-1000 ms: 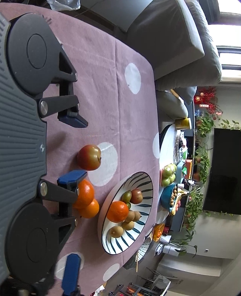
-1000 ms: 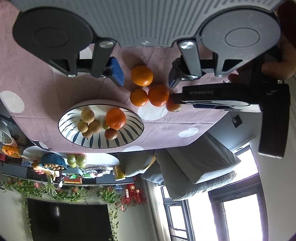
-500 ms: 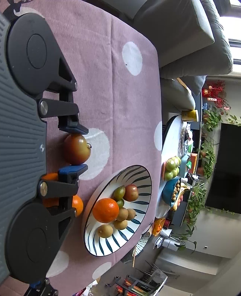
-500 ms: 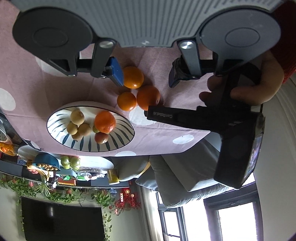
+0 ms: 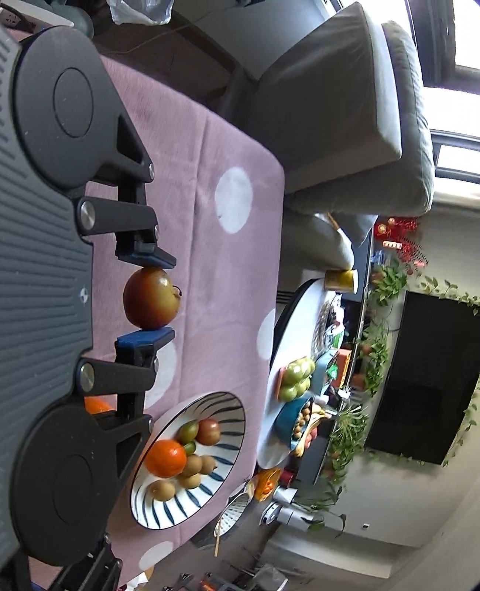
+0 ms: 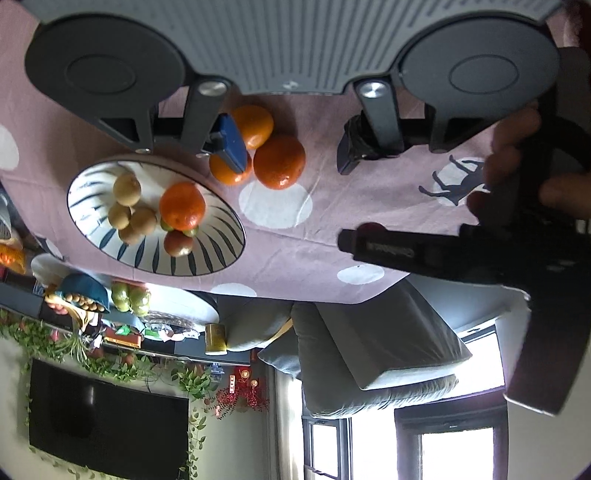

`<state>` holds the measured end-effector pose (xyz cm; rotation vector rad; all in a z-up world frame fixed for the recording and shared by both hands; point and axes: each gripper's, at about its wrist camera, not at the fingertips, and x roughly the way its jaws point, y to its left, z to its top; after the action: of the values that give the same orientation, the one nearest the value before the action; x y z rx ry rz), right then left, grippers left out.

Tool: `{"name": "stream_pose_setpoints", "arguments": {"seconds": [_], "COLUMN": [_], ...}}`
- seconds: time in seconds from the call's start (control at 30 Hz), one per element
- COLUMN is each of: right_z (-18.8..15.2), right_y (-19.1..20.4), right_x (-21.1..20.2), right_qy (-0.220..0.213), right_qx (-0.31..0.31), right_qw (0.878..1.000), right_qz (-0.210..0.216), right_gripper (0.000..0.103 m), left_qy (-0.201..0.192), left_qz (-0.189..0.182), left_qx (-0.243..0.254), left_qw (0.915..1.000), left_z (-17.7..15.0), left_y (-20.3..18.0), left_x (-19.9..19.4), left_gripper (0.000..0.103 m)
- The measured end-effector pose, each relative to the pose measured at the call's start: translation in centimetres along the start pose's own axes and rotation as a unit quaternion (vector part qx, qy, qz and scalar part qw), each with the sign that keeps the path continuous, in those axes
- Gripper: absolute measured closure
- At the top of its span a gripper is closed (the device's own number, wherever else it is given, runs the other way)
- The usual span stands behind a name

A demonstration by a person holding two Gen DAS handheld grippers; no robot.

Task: Organize fruits
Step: 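Grasp a red fruit with left tool while right tool grasps a mandarin orange, then carry the red fruit in left tool and orange in right tool over the bowl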

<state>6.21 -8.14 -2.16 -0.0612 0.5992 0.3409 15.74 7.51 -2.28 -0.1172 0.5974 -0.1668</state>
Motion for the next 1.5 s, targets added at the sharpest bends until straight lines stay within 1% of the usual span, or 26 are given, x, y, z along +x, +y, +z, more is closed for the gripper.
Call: {"name": "stream_pose_setpoints", "arguments": {"seconds": [0.1,0.17,0.3,0.37,0.5,0.7,0.8,0.83,0.87,0.9,1.07,1.23,1.37,1.5], "right_z": [0.5,0.6,0.5,0.3,0.1,0.2,0.2,0.1,0.0,-0.1,-0.2,-0.2,0.0,-0.1], "right_y": [-0.2,0.0,0.5,0.6,0.5,0.7,0.5,0.5,0.5,0.6,0.2,-0.5,-2.4,-4.7], "right_x": [-0.2,0.0,1.3,1.8,2.4,3.9,4.6,4.7,4.7,4.5,3.4,0.8,-1.6,-3.1], "right_qy": [-0.011,-0.009,0.010,0.021,0.035,0.045,0.051,0.052,0.049,0.045,0.039,0.006,-0.021,-0.041], "right_qx": [0.006,0.002,-0.015,-0.010,0.002,0.009,0.018,0.018,0.016,0.013,0.033,0.043,0.065,0.083], "right_qw": [1.000,1.000,1.000,1.000,0.999,0.999,0.998,0.998,0.998,0.998,0.999,0.999,0.998,0.995], "right_qz": [0.001,0.001,-0.011,-0.021,-0.018,-0.026,-0.028,-0.030,-0.034,-0.036,-0.009,0.000,-0.011,-0.034], "right_gripper": [0.078,0.078,0.078,0.078,0.078,0.078,0.083,0.088,0.096,0.100,0.100,0.100,0.100,0.100], "left_qy": [0.000,0.001,-0.004,-0.002,0.002,0.005,0.006,0.005,0.004,0.003,0.006,0.005,0.002,-0.013], "left_qz": [0.001,0.002,0.008,0.006,0.005,0.006,0.008,0.009,0.010,0.011,0.013,0.011,0.000,-0.013], "left_qx": [-0.004,-0.004,-0.001,-0.005,-0.004,-0.006,-0.007,-0.006,-0.006,-0.005,-0.001,0.010,0.021,0.030], "left_qw": [1.0000,1.0000,1.0000,1.0000,1.0000,1.0000,0.9999,0.9999,0.9999,0.9999,0.9999,0.9999,0.9998,0.9994], "left_z": [0.1,0.1,0.2,0.2,0.1,0.0,0.0,0.0,0.0,0.0,-0.1,-0.3,-0.6,-0.8], "left_y": [0.2,0.3,0.3,0.4,0.4,0.5,0.6,0.6,0.6,0.6,0.5,0.0,-0.5,-1.7], "left_x": [0.0,0.0,-0.1,0.0,0.1,0.3,0.3,0.3,0.3,0.4,0.6,0.6,0.4,-0.3], "left_gripper": [0.071,0.071,0.071,0.070,0.071,0.070,0.070,0.070,0.070,0.070,0.070,0.071,0.071,0.071]}}
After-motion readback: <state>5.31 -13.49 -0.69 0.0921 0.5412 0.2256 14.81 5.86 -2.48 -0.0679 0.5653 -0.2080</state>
